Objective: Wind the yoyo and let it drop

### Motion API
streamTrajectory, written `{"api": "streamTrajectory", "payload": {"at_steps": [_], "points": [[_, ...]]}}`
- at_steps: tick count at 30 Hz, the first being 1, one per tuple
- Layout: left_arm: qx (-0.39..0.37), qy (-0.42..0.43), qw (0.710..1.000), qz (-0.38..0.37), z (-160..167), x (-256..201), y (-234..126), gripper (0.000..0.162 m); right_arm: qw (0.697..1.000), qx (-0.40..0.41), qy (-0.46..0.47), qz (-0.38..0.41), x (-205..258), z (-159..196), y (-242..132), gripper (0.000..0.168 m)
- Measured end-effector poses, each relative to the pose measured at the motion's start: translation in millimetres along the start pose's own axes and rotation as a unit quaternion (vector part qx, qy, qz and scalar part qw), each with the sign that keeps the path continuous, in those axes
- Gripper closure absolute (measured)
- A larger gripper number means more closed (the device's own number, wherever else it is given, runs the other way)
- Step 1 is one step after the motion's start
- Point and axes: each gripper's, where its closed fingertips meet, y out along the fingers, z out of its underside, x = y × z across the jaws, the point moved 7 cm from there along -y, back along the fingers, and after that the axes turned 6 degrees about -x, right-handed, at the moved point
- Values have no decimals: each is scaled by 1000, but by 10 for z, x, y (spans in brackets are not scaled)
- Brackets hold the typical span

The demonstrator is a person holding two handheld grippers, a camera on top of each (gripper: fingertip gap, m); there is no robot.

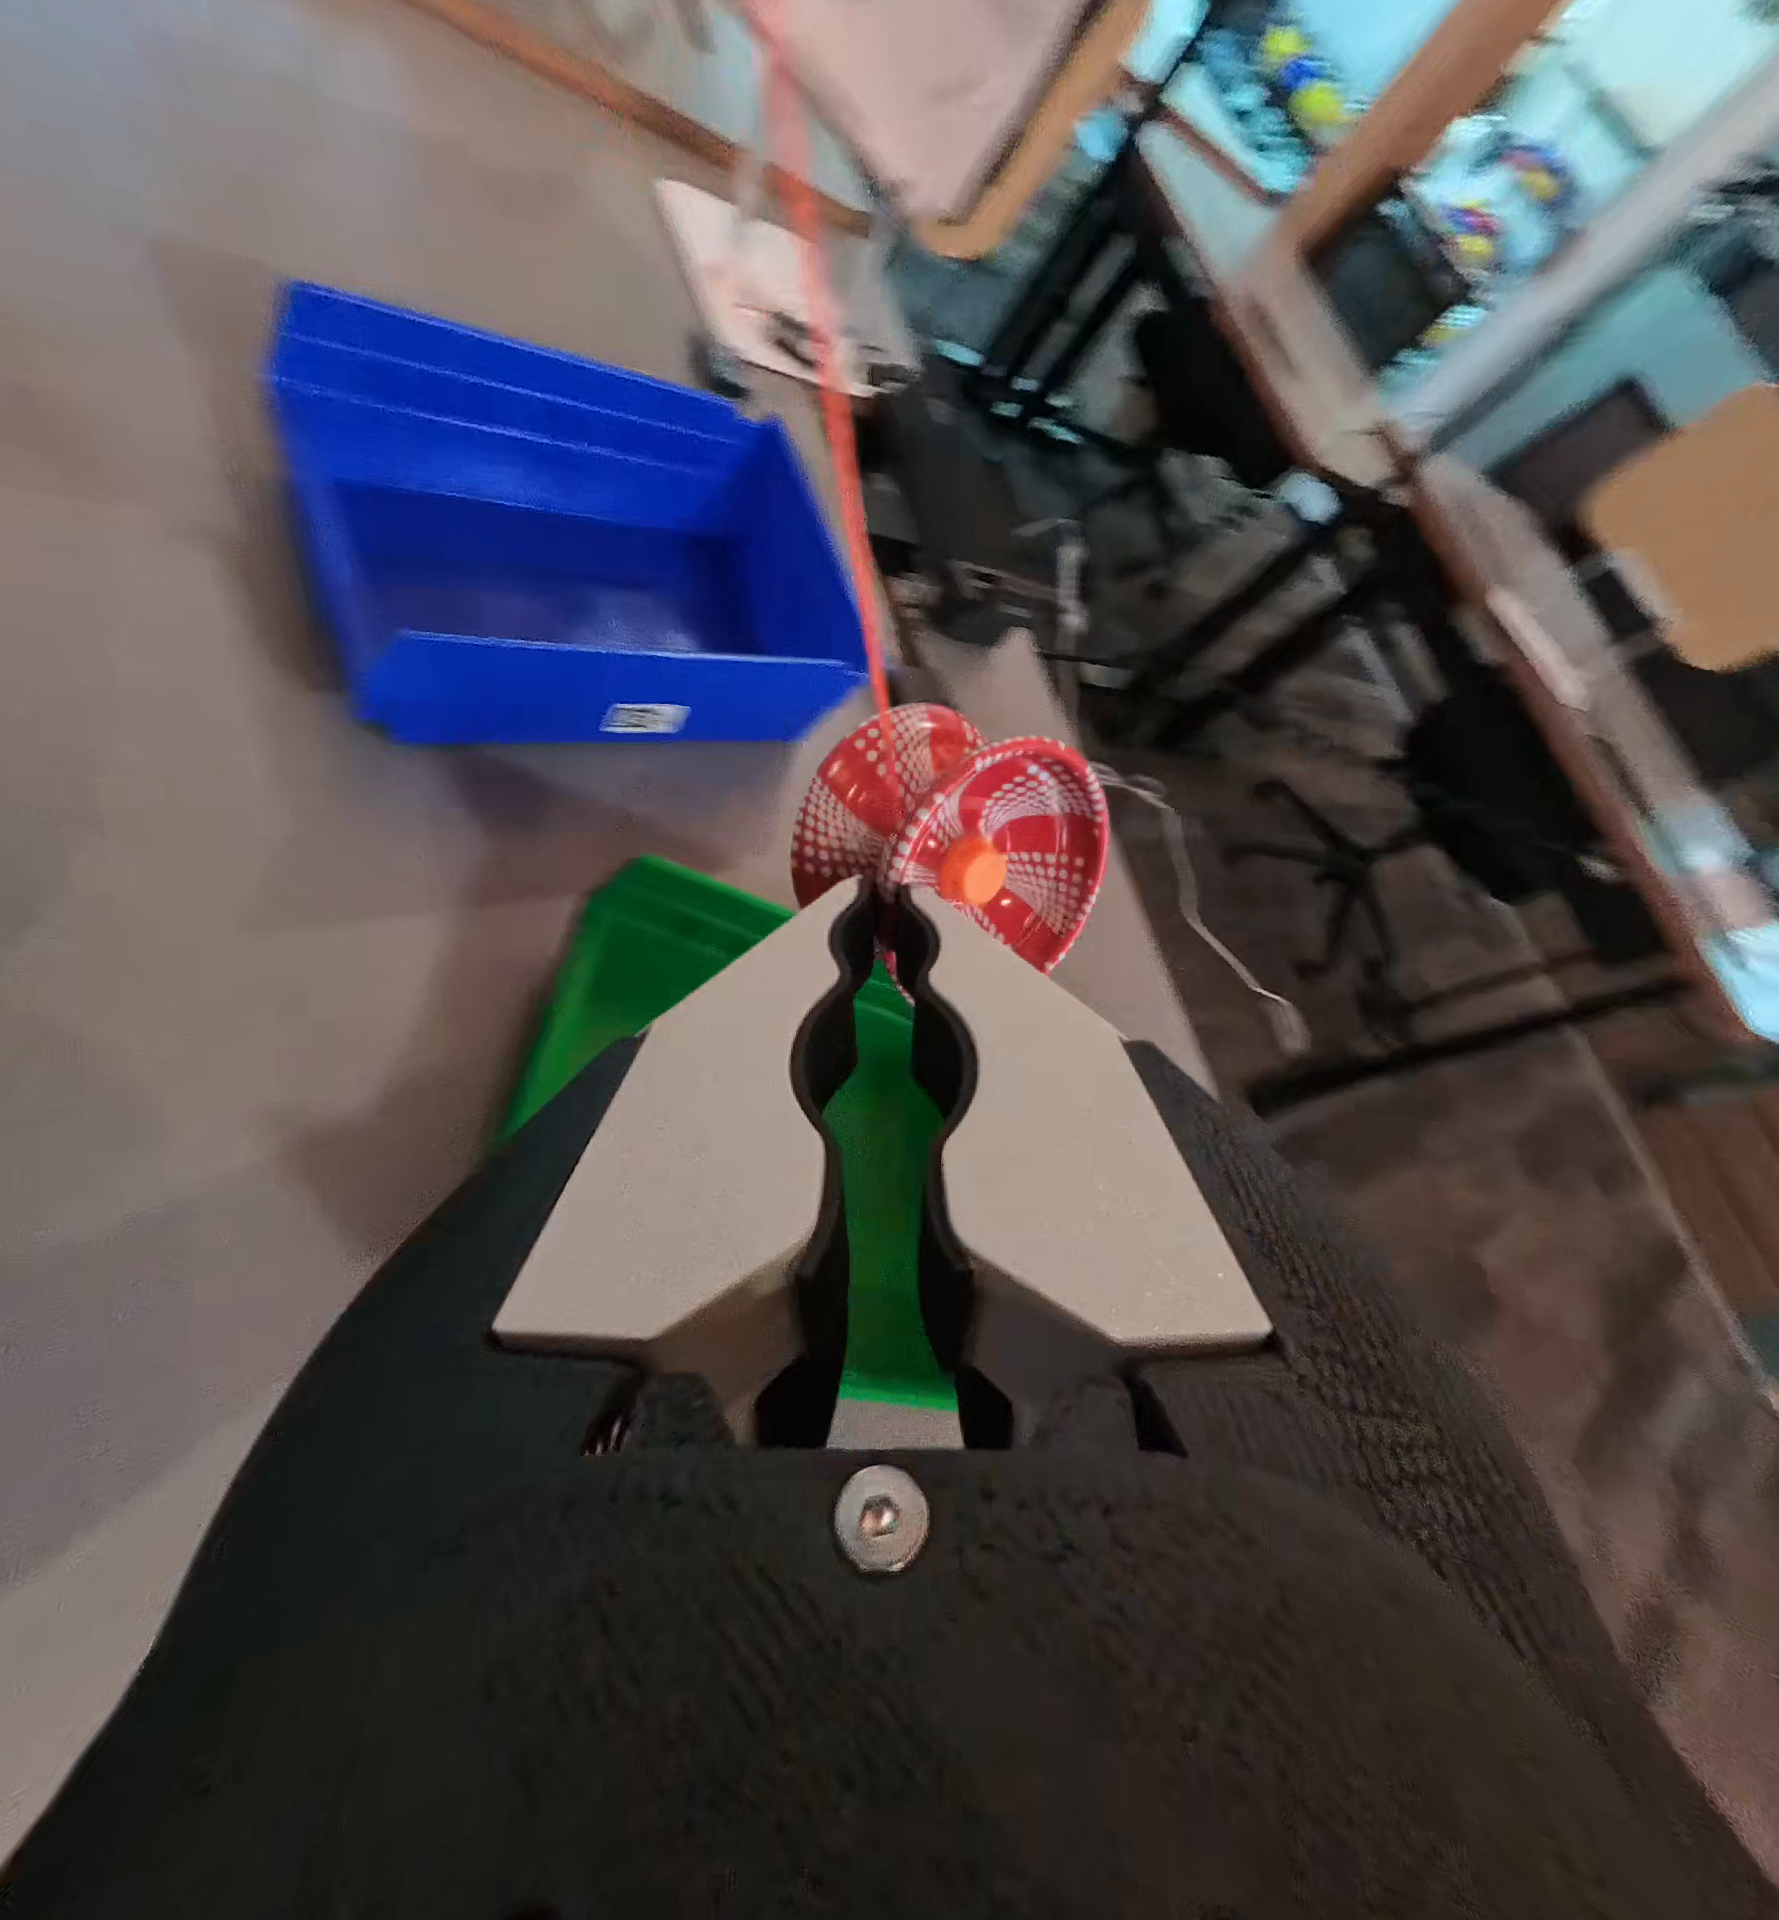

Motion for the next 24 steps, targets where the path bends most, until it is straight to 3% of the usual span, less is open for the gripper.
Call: {"api": "streamTrajectory", "payload": {"at_steps": [1, 4, 7, 9, 11, 15, 18, 21, 24], "points": [[9, 2, 999, -44, 54, 135, -18, 162, 999, -11, 6, -41, 100, -42, 23, 167], [58, -55, 986, -145, 435, 470, -67, 162, 974, -87, 69, -195, 366, -254, -3, 167], [123, -137, 970, -157, 1004, 513, -78, 162, 894, -265, 166, -321, 434, -651, -230, 167], [152, -180, 965, -114, 1301, 299, 21, 162, 851, -372, 204, -308, 258, -853, -369, 167], [183, -193, 962, -54, 1479, -40, 197, 162, 840, -434, 228, -233, 11, -962, -388, 168], [226, -142, 961, 71, 1454, -749, 427, 162, 881, -409, 238, 2, -456, -930, -191, 167], [169, -125, 972, 101, 1121, -919, 379, 162, 956, -229, 141, 114, -573, -608, 44, 167], [68, -143, 986, 54, 723, -675, 161, 162, 986, -93, 52, 129, -497, -256, 180, 167], [5, -136, 991, -13, 414, -273, -93, 162, 996, -61, 38, 43, -195, -75, 314, 167]]}}
